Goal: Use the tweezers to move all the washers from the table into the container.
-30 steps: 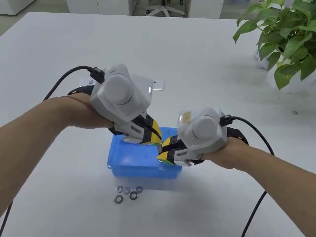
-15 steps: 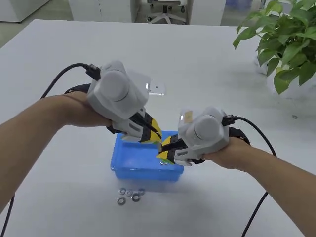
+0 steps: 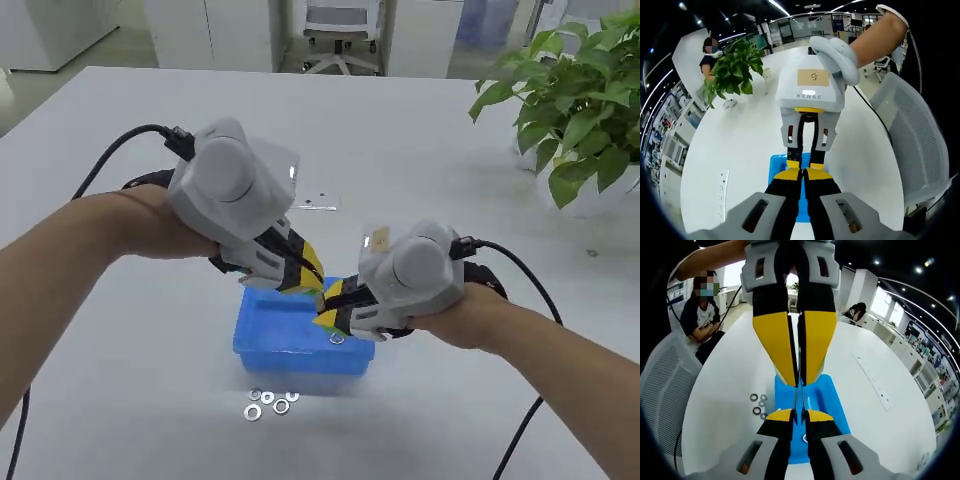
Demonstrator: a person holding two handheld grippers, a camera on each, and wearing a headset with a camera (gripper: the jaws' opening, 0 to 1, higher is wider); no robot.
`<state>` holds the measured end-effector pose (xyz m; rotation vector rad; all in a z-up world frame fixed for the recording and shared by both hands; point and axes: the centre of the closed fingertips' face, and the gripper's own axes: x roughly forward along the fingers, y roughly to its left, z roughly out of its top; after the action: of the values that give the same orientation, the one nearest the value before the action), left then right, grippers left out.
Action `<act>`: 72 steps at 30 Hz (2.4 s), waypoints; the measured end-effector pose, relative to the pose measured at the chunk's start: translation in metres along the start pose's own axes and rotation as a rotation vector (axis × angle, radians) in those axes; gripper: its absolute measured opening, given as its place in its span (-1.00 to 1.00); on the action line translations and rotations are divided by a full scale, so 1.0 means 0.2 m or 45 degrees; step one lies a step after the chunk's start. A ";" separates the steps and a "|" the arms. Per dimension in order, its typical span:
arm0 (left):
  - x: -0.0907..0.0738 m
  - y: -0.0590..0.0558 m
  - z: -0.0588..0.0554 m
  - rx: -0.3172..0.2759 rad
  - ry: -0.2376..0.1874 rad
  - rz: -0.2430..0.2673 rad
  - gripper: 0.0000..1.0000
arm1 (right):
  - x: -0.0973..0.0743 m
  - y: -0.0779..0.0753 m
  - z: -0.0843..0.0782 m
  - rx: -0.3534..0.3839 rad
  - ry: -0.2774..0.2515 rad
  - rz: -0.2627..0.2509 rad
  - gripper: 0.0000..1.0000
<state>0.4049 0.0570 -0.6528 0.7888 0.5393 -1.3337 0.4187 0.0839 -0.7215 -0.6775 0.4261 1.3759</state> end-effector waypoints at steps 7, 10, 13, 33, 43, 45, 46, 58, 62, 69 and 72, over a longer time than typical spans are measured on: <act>-0.05 -0.05 0.00 -0.001 0.022 0.008 -0.88 | -0.01 0.05 0.05 -0.016 -0.017 0.001 -0.78; -0.06 -0.07 0.00 -0.002 0.028 0.012 -0.88 | 0.00 0.07 0.06 -0.018 -0.027 0.001 -0.78; -0.07 -0.10 -0.01 -0.003 0.035 0.012 -0.88 | 0.00 0.10 0.07 -0.019 -0.034 0.007 -0.78; -0.07 -0.23 -0.09 -0.038 0.069 -0.007 -0.88 | 0.07 0.26 0.07 -0.020 -0.045 0.064 -0.76; -0.06 -0.28 -0.15 -0.059 0.087 -0.022 -0.88 | 0.12 0.32 0.05 -0.002 -0.050 0.094 -0.76; -0.05 -0.29 -0.16 -0.062 0.090 -0.025 -0.88 | 0.13 0.34 0.04 0.002 -0.046 0.102 -0.76; -0.05 -0.30 -0.16 -0.064 0.091 -0.027 -0.88 | 0.13 0.35 0.04 0.001 -0.045 0.106 -0.76; -0.02 -0.35 -0.23 -0.092 0.110 -0.057 -0.88 | 0.20 0.42 0.00 0.036 -0.061 0.141 -0.76; -0.01 -0.36 -0.26 -0.102 0.115 -0.061 -0.88 | 0.22 0.43 -0.01 0.032 -0.053 0.146 -0.76; 0.02 -0.38 -0.29 -0.117 0.121 -0.074 -0.88 | 0.26 0.44 -0.04 0.029 -0.039 0.157 -0.76; 0.03 -0.38 -0.30 -0.120 0.125 -0.079 -0.88 | 0.27 0.45 -0.06 0.038 -0.036 0.164 -0.76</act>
<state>0.3367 0.0951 -0.7103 0.7679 0.7042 -1.3212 0.3405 0.1206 -0.7818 -0.6138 0.4737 1.4961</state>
